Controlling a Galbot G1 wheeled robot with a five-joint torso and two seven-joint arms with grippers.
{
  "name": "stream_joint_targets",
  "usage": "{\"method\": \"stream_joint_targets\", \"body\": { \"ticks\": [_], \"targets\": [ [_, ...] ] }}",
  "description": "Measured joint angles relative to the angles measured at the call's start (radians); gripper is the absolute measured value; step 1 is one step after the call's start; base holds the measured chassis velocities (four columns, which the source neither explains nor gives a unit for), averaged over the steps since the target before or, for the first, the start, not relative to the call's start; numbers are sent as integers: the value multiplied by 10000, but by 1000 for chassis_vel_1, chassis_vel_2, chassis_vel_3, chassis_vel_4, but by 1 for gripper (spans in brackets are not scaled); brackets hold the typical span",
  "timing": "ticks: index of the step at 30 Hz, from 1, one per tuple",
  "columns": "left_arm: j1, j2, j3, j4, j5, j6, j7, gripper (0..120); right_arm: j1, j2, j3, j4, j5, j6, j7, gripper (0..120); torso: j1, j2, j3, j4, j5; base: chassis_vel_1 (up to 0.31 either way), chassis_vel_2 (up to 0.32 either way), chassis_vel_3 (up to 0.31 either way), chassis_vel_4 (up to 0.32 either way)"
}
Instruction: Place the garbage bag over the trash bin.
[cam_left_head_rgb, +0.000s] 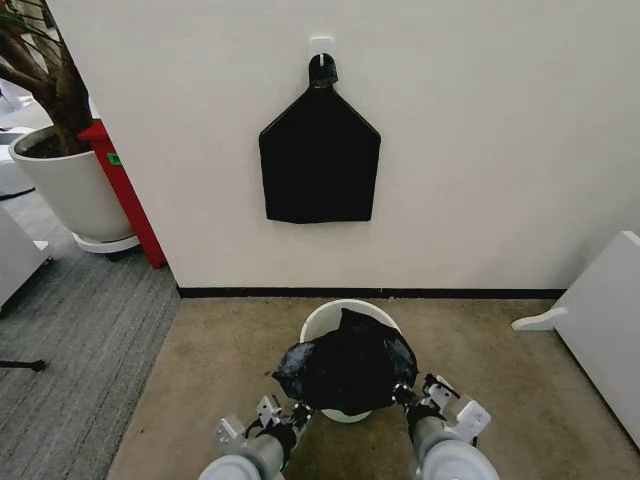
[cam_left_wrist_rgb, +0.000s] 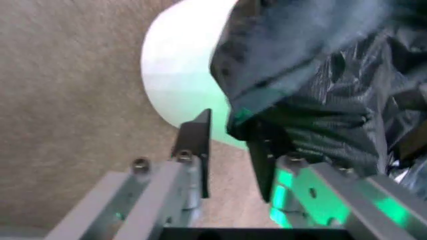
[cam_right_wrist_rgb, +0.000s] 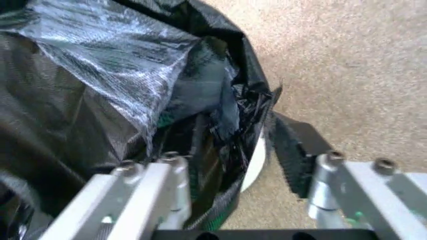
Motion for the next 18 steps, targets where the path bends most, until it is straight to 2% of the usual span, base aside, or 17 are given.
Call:
{"method": "stream_joint_targets", "body": {
  "ticks": [2, 4, 7, 8, 11, 14, 15, 18],
  "targets": [
    [49, 61, -18, -66, 32, 6, -7, 30, -22, -14, -4, 68, -2, -29, 59, 38, 0, 0, 0, 0, 1, 0, 0, 0, 0],
    [261, 360, -83, -355, 238, 34, -21, 39, -151, -54, -13, 357, -21, -104, 241, 50, 0, 0, 0, 1, 0, 0, 0, 0, 0],
    [391, 564, -118, -669, 265, 117, -23, 50, -293, -105, -16, 651, -37, -130, 363, 60, 0, 0, 0, 0, -1, 0, 0, 0, 0],
    [391, 564, -118, -669, 265, 117, -23, 50, -293, -105, -16, 651, -37, -130, 363, 60, 0, 0, 0, 0, -1, 0, 0, 0, 0],
    [642, 831, -153, -1083, 333, 275, 9, 65, -432, -180, -4, 1033, -23, -151, 496, 73, 0, 0, 0, 0, 0, 0, 0, 0, 0],
    [897, 1011, -203, -1369, 478, 336, 105, 77, -517, -230, 13, 1258, -32, -164, 557, 85, 0, 0, 0, 0, -1, 0, 0, 0, 0],
    [897, 1011, -203, -1369, 478, 336, 105, 77, -517, -230, 13, 1258, -32, -164, 557, 85, 0, 0, 0, 0, -1, 0, 0, 0, 0],
    [1106, 1184, -237, -1752, 555, 470, 164, 90, -687, -291, 16, 1524, -252, -199, 572, 98, 0, 0, 0, 1, 0, 0, 0, 0, 0]
  ]
}}
